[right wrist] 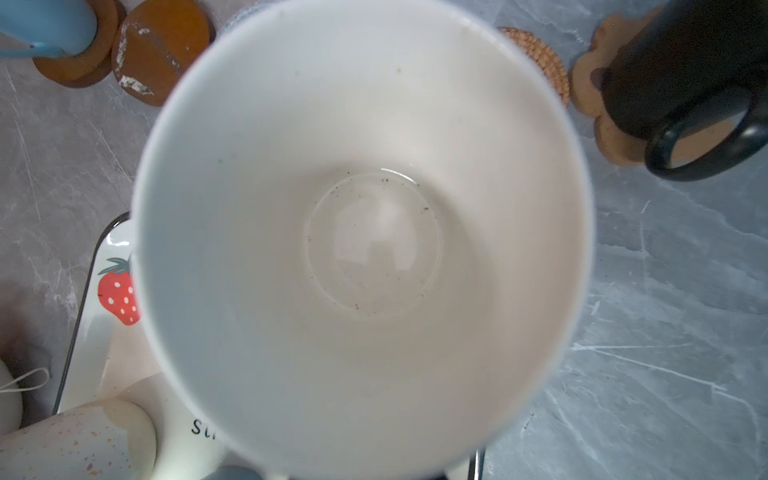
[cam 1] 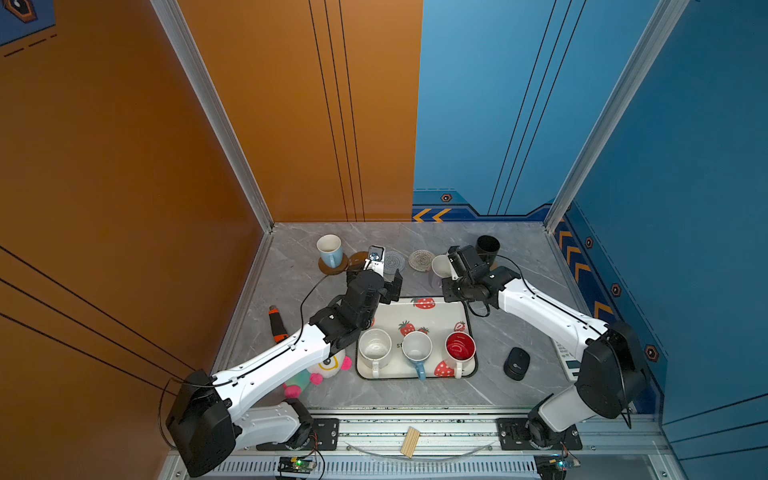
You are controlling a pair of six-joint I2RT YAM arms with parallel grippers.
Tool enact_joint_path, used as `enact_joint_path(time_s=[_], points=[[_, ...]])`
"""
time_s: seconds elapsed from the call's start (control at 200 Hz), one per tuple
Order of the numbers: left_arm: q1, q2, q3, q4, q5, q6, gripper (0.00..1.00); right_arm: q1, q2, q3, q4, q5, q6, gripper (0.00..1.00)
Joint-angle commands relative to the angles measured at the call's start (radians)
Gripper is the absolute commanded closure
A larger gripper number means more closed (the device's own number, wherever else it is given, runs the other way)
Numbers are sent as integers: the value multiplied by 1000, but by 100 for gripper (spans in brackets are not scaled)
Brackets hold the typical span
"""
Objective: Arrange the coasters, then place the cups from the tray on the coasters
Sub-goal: 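Lift the lilac mug and carry it to the rattan coaster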
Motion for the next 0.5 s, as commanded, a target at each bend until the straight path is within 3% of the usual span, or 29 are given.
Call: enact_joint_path(time_s=[0.0,0.496], points=[[15,-16,-8,14,18,-10,5,-36,-16,76,25,-14,-34,100],[44,-21,-33,24,35,-18,5,-147,242,336,-27,19,-97,100]])
